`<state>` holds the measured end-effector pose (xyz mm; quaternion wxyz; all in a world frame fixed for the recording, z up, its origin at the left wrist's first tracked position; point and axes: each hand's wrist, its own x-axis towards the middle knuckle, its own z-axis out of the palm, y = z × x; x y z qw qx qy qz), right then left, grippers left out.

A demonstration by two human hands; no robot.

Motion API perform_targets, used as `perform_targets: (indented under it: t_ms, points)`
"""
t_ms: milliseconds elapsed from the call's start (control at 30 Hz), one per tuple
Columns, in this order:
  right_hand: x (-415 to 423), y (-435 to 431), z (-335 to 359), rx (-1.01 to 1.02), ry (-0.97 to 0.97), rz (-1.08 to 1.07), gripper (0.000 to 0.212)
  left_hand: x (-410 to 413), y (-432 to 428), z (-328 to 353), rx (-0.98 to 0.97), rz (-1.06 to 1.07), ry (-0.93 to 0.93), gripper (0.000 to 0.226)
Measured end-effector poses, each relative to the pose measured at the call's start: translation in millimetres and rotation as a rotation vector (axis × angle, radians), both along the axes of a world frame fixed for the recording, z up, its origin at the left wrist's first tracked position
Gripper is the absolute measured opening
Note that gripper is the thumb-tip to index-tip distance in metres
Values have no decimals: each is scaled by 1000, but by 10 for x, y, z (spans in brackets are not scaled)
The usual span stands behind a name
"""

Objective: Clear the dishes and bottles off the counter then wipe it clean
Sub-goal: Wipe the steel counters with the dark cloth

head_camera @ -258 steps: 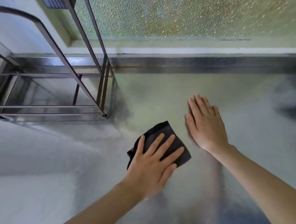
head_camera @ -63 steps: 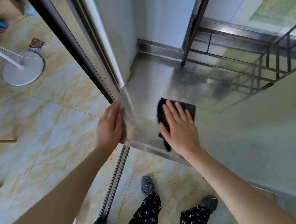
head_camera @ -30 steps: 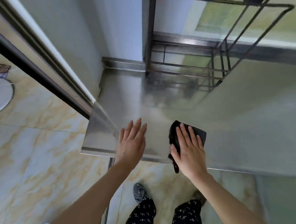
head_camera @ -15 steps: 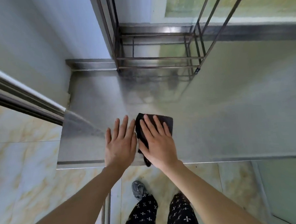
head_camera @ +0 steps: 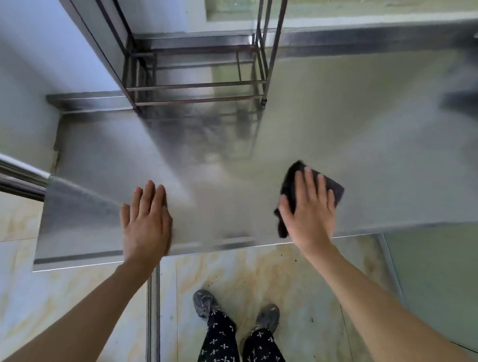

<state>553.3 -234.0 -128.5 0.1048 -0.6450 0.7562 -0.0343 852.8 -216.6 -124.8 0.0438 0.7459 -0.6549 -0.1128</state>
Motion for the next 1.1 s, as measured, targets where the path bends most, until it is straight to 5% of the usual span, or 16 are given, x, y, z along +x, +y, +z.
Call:
perform_targets:
  t_ms: [100, 267, 333, 467, 633, 767, 833, 933, 1100]
  points:
    - [10, 140, 27, 6, -21, -227, 70, -521, 14, 77, -7, -43, 71, 53]
    - [-278, 351, 43, -42, -31, 379, 60, -1626, -29, 141, -43, -200, 194, 56]
    - [-599, 345, 8, -59, -11, 405, 59, -1942, -87, 119, -28, -230, 214, 56]
    - [-1280, 392, 23, -23, 22, 32, 60, -2447, -135, 59, -21, -322, 209, 53]
    - [-1628, 410, 202, 48, -160, -33, 55, -2835, -70, 191, -59, -364, 257, 37]
    - [-1721, 490, 354, -54, -501, -273, 50, -3158, -137, 355, 101, -218, 608, 24]
    - [-1797, 538, 406, -169, -533, -592, 37, -3353, -241, 458, 233, -69, 836, 32]
    - [-1762, 538, 454, -103, -647, -992, 32, -3637, -403, 502, 330, 7, 812, 46]
    - [-1621, 403, 459, -66, -946, -1310, 26, -3890, -495, 469, 481, 6, 715, 27]
